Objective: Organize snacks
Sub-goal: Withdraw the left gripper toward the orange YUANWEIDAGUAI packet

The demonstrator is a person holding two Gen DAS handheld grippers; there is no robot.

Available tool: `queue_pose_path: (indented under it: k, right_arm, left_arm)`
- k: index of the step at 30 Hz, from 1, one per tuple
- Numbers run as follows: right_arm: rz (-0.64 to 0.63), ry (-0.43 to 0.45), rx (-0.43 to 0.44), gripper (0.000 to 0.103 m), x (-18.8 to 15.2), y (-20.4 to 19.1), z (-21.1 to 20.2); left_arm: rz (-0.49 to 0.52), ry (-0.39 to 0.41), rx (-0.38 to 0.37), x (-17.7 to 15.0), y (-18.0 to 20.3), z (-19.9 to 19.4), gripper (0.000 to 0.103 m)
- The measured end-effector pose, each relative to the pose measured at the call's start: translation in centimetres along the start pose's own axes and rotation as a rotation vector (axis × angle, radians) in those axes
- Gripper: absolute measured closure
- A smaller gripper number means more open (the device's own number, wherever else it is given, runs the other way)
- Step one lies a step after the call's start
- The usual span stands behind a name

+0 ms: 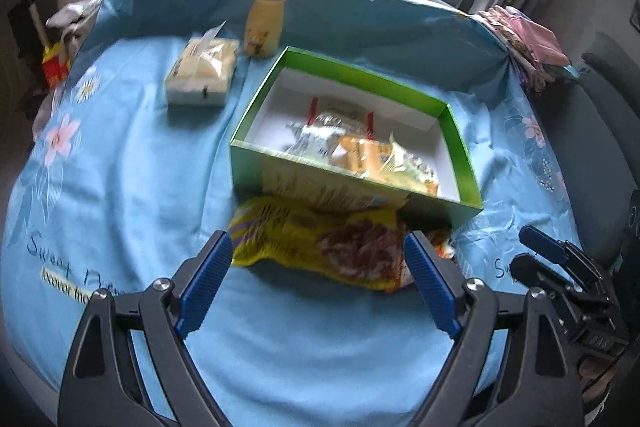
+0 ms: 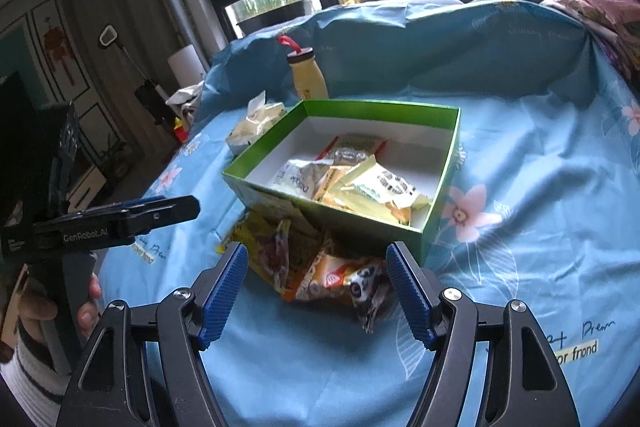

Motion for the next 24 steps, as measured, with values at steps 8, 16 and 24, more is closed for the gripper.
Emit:
queue_pose_path:
  k: [8, 16, 24]
  right_arm:
    - [0.021, -0.048, -0.005, 0.031, -1.4, 1.1, 1.1]
    - [0.040, -0.108, -0.014, 0.031, -3.1, 2.5, 2.7]
    - [0.035, -0.153, -0.033, 0.031, -4.4, 3.8, 4.4]
  left_arm:
    - [0.012, -0.073, -0.106, -2.9, -0.2, 1.8, 0.015]
    - [0.030, -0.129, -0.291, -5.5, 1.2, 3.3, 0.015]
    - [0.070, -0.172, -0.364, -5.8, 4.5, 6.0, 0.016]
Point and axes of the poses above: each gripper's, at about its wrist camera, not at the fingertips, and z roughly the way its jaws point, y to its right, x to its top, the point moved 2 cm from there along z, roughly the way its jaws point, and after that the axes turned 14 degrees about -y, right-handed, at the moved point
